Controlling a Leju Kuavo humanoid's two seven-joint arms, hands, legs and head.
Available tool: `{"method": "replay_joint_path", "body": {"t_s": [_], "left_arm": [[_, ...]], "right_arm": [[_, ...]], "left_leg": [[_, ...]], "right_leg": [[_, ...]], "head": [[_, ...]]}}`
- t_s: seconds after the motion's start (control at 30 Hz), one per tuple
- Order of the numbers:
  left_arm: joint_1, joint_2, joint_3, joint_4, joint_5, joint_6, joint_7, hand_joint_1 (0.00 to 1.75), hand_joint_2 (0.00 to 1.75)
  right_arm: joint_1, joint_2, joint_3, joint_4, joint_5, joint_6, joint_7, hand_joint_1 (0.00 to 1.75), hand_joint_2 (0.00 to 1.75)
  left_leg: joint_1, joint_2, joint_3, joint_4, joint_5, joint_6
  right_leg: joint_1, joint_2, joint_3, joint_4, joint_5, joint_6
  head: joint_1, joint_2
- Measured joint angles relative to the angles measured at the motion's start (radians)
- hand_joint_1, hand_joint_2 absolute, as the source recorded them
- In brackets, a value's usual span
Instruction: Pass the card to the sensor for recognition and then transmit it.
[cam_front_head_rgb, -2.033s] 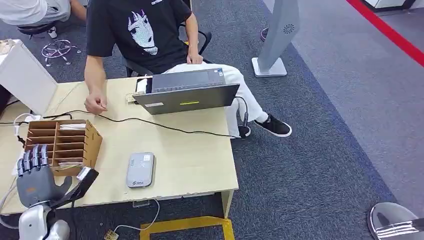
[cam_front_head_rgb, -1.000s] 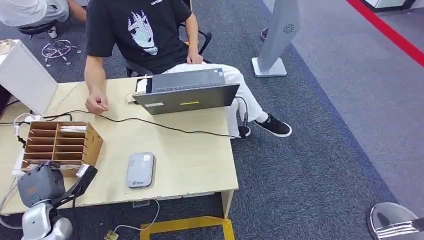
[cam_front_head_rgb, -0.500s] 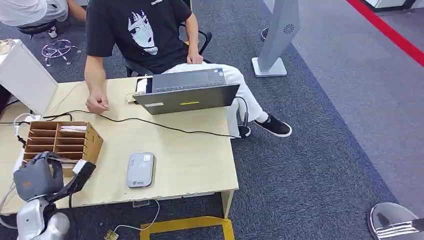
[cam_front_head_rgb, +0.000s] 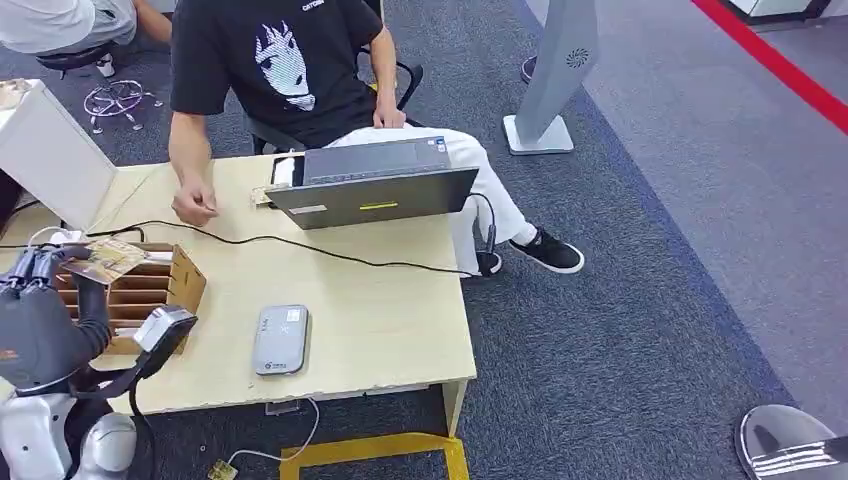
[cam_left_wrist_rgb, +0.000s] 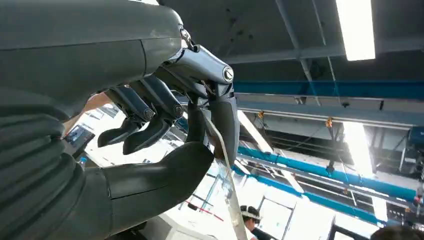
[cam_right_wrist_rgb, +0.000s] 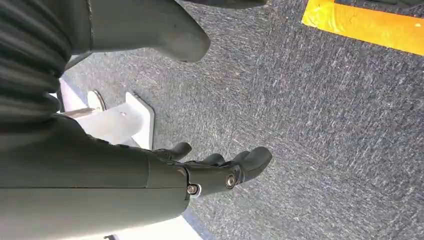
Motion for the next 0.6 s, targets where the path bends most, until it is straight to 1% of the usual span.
{"method": "replay_joint_path", "body": {"t_s": [0.27,0.6], "left_arm": [[0.004,0.000,0.001,-0.012,0.008,0.000,-0.022,1.75,1.75],[0.003,0.001,0.014,-0.001,0.011,0.000,-0.023,1.75,1.75]], "right_arm": [[0.000,0.000,0.000,0.000,-0.008,0.000,0.000,0.00,1.75],[0.000,0.000,0.000,0.000,-0.008,0.006,0.000,0.00,1.75]], "left_leg": [[0.000,0.000,0.000,0.000,0.001,-0.001],[0.000,0.000,0.000,0.000,0.000,-0.001]], "right_leg": [[0.000,0.000,0.000,0.001,0.000,0.000],[0.000,0.000,0.000,0.000,0.000,0.000]], "head": [[0.000,0.000],[0.000,0.000]]}}
